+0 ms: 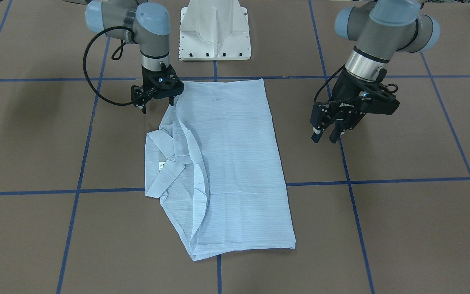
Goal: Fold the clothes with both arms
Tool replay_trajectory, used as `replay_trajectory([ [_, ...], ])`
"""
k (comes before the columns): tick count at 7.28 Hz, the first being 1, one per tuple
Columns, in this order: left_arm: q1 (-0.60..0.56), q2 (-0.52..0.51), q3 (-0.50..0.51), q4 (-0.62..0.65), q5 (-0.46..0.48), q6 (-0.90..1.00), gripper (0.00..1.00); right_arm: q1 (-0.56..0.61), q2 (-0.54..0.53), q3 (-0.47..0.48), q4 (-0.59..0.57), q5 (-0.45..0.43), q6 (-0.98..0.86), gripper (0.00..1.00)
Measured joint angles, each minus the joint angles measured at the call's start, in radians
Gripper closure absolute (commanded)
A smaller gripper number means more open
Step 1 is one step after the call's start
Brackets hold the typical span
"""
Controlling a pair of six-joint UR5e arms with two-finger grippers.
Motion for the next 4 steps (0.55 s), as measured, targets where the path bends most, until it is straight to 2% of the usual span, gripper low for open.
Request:
replay_trajectory([
  [2,0.000,-0.001,-0.001,0.000,0.000,0.000,0.40,0.004,-0.030,0.036,-0.023,-0.002,-0.010,0.00],
  [4,-0.002,0.003,-0.014,-0.001,-0.025,0.001,0.40,0.013,0.044,0.038,-0.088,-0.006,0.014,0.00],
])
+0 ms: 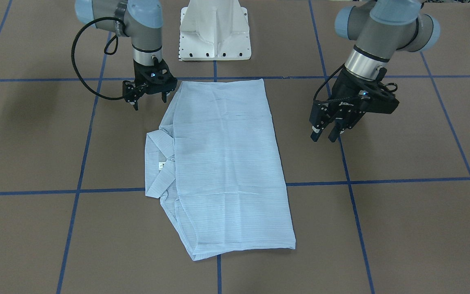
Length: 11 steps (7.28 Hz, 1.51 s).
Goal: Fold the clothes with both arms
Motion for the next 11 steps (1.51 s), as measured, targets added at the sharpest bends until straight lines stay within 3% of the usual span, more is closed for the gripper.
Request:
replay_trajectory([
  [2,-0.002,0.002,-0.019,0.000,-0.027,-0.002,0.40,-0.024,0.038,-0.002,0.016,0.001,0.268,0.00],
  [5,-0.002,0.002,-0.022,0.001,-0.030,-0.003,0.40,-0.106,0.029,-0.017,0.212,-0.014,0.965,0.00],
  [7,-0.001,0.002,-0.023,0.001,-0.030,-0.003,0.40,-0.143,0.025,-0.031,0.240,-0.058,1.285,0.02],
  [11,0.000,0.002,-0.021,0.002,-0.028,-0.004,0.40,-0.150,0.024,-0.085,0.238,-0.072,1.411,0.13],
])
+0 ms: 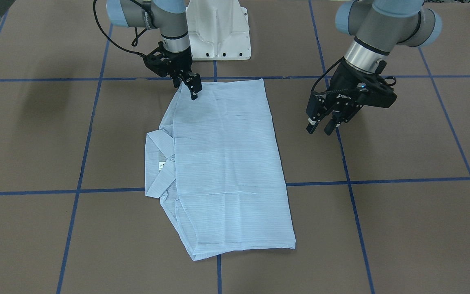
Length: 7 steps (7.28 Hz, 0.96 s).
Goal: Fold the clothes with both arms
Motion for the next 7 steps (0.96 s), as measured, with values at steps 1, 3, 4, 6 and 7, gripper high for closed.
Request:
replay_trajectory([
  [1,0.000,0.000,0.001,0.000,0.000,0.000,0.40,0.000,-0.004,-0.001,-0.005,0.001,0.001,0.15],
  [3,0.000,0.000,0.002,0.001,0.000,0.000,0.39,0.000,-0.015,0.002,-0.007,0.004,0.002,0.18],
  [4,0.000,0.000,0.002,0.001,0.000,0.000,0.39,-0.001,-0.017,0.002,-0.007,0.005,0.003,0.19],
  [6,0.000,0.000,0.003,0.001,0.000,0.000,0.39,-0.003,-0.017,0.005,-0.006,0.007,0.008,0.20],
  [7,0.000,0.000,0.003,0.001,0.000,0.000,0.39,-0.006,-0.016,0.007,-0.006,0.007,0.014,0.23],
])
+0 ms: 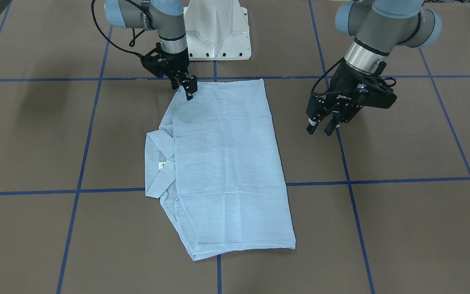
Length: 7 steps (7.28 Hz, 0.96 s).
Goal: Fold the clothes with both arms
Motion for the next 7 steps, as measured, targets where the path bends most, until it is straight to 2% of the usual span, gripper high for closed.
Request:
replay_trajectory([
  [2,0.000,0.000,-0.001,0.000,0.000,0.000,0.39,-0.006,-0.001,-0.001,0.002,0.000,0.009,0.32],
  [3,0.000,0.000,-0.001,0.000,0.001,0.000,0.39,-0.009,-0.001,-0.002,0.004,-0.001,0.011,0.54],
  [4,0.000,0.000,0.000,0.000,0.001,0.000,0.39,-0.011,0.000,-0.002,0.005,-0.001,0.011,0.96],
  [5,0.000,0.000,0.000,0.000,0.001,0.000,0.39,-0.011,0.000,-0.001,0.006,-0.001,0.013,1.00],
  [7,0.000,0.000,-0.001,0.000,0.002,0.000,0.39,-0.011,-0.003,0.000,0.008,0.002,0.020,1.00],
])
